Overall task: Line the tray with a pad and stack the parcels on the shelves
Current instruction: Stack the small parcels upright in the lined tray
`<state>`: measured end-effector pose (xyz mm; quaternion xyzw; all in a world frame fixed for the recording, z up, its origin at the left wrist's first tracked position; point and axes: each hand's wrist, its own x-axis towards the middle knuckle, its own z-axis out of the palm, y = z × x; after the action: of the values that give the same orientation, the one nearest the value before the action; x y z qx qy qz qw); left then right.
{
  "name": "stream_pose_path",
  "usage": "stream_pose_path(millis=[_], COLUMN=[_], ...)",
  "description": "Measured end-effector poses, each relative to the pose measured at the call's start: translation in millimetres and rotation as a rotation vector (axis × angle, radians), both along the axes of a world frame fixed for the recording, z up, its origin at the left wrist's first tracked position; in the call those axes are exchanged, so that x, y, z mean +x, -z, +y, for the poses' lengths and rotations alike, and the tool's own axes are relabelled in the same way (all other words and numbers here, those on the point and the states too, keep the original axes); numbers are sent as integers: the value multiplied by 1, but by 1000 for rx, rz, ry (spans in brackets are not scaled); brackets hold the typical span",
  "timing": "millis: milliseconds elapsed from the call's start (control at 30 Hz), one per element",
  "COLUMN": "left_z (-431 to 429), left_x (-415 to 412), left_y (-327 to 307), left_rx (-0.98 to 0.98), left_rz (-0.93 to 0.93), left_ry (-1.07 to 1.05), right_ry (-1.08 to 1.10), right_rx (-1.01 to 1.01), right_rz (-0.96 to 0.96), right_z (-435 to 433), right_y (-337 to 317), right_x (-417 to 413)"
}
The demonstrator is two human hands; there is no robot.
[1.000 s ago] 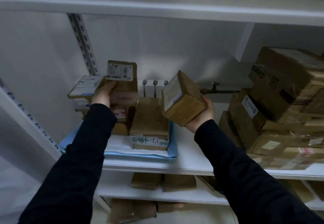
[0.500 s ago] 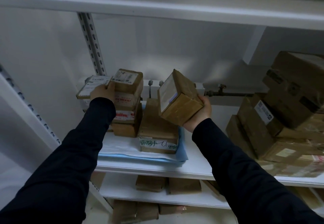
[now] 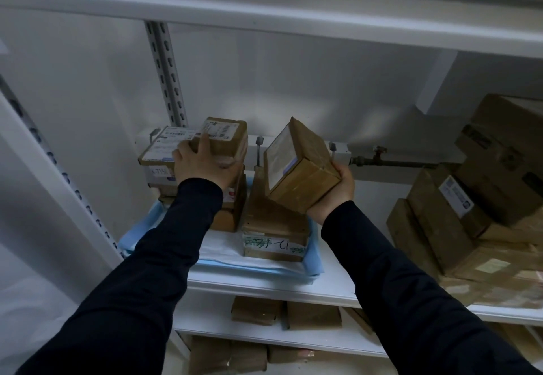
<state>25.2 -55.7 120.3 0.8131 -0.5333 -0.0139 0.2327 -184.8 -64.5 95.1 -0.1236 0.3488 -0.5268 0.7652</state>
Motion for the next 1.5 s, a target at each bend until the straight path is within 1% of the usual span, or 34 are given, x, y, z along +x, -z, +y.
stream_pose_path(millis=[100,233,300,333,400,467,500,567,667,733,800,867,967,1033,1100,1133,1200,1267,1300,1367,1500], left_z=[-6,-5,-2,0,4,9,12,20,32,34,32,27,23,21,22,21,18,17,16,14,8], left_x=[3,4,2,1,-3,-9,-13,-21,-28,-27,-24,-17,-1,13,34,46,71,87,93,100,109], left_y=[3,3,1,0,-2,-11,-17,-31,-46,-49,-50,-51,-56,-59,-64,-66,-65,-65,-63,-57,-42], left_rx=[-20,-37,-66,-110,-275,-407,-406,-325,-290,-292,-311,-333,-401,-465,-527,-558,-601,-607,-600,-557,-473], left_rz=[21,-8,55,103,190,327,428,604,757,787,762,819,1008,1188,1374,1423,1448,1449,1459,1462,1431], left_ry=[-2,-10,-15,-14,12,114,193,355,500,519,501,447,280,156,51,3,-89,-160,-180,-207,-257], right_ry=[-2,1,7,15,41,82,105,136,185,238,268,256,134,61,9,-17,-121,-293,-362,-415,-387], right_rx=[-2,-13,-27,-40,-83,-151,-194,-289,-401,-460,-548,-622,-752,-870,-878,-861,-846,-794,-762,-747,-769], right_rz=[-8,-26,-42,-49,-63,-47,-9,100,287,395,558,726,840,846,830,889,1112,1283,1328,1372,1435], right_z=[1,1,2,2,3,2,1,2,4,6,5,6,13,16,14,11,1,-6,-9,-12,-14], right_y=[-1,-2,-4,-5,-10,-16,-21,-31,-47,-61,-73,-83,-90,-89,-85,-81,-70,-57,-51,-40,-31], right_x=[2,2,3,3,7,12,16,25,41,54,70,85,104,112,117,118,120,122,123,127,129])
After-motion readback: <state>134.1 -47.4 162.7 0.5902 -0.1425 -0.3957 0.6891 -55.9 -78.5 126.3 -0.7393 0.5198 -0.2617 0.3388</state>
